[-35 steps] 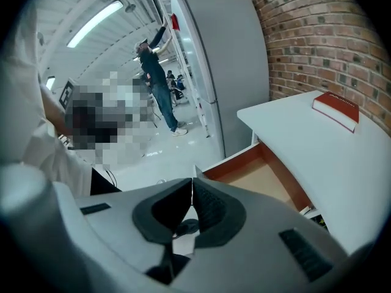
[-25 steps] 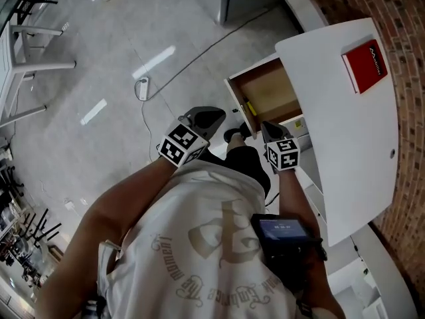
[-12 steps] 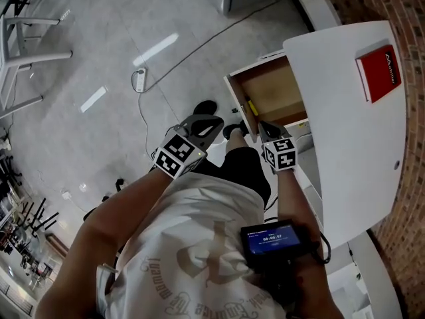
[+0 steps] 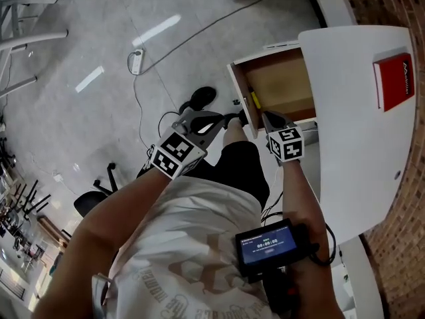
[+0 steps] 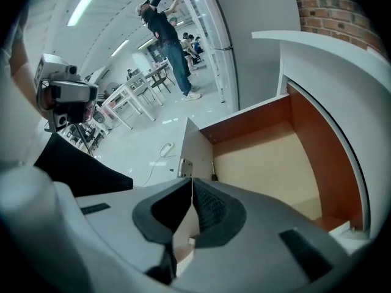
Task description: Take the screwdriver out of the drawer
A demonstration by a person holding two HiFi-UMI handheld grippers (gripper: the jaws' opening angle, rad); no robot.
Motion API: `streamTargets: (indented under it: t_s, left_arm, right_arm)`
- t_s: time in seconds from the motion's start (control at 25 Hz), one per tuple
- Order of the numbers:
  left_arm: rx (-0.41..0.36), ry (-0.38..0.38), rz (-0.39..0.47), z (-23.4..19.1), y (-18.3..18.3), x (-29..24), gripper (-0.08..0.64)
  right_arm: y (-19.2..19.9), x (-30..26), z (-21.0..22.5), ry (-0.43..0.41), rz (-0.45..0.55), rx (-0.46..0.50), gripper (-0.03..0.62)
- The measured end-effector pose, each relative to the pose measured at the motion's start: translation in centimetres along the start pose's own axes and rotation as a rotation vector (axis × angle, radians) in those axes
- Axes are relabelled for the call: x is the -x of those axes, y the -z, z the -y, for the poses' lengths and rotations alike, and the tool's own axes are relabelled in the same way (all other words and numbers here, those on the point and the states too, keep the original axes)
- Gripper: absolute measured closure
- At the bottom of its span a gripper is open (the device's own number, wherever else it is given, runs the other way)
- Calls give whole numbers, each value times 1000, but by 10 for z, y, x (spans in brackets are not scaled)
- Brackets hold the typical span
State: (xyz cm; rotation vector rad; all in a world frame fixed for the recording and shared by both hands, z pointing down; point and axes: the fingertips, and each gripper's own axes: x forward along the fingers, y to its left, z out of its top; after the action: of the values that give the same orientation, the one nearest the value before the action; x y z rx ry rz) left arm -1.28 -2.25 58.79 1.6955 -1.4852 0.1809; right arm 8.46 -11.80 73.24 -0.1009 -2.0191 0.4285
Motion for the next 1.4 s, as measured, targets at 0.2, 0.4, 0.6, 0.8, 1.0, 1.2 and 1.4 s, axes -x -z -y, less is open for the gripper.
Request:
streamTargets:
  t_s: [0.2, 0.4, 0.6, 0.8, 1.0, 1.2, 1.4]
  left_arm:
    - [34, -16, -2, -8, 15, -4, 551]
    - [65, -17, -2, -19, 28, -9, 551]
    - [78, -25, 7, -35, 38, -19, 551]
    - [124, -56, 14, -54, 50, -27, 551]
    - [135, -49, 19, -56, 59, -39, 551]
    - [146, -35, 7, -58, 72, -45, 551]
    - [149, -40, 18, -66, 76, -48, 551]
  right_arm:
    - [2, -17, 7, -10, -55, 80, 584]
    - [4, -39, 12, -31, -94, 113, 584]
    - [9, -57, 20, -26, -122, 106, 584]
    - [12, -70, 25, -38, -141, 100, 583]
    - [18, -84, 35, -45, -175, 134, 579]
    - [27, -101, 40, -63, -234, 129, 497]
    - [44, -117, 42, -85, -310, 129, 497]
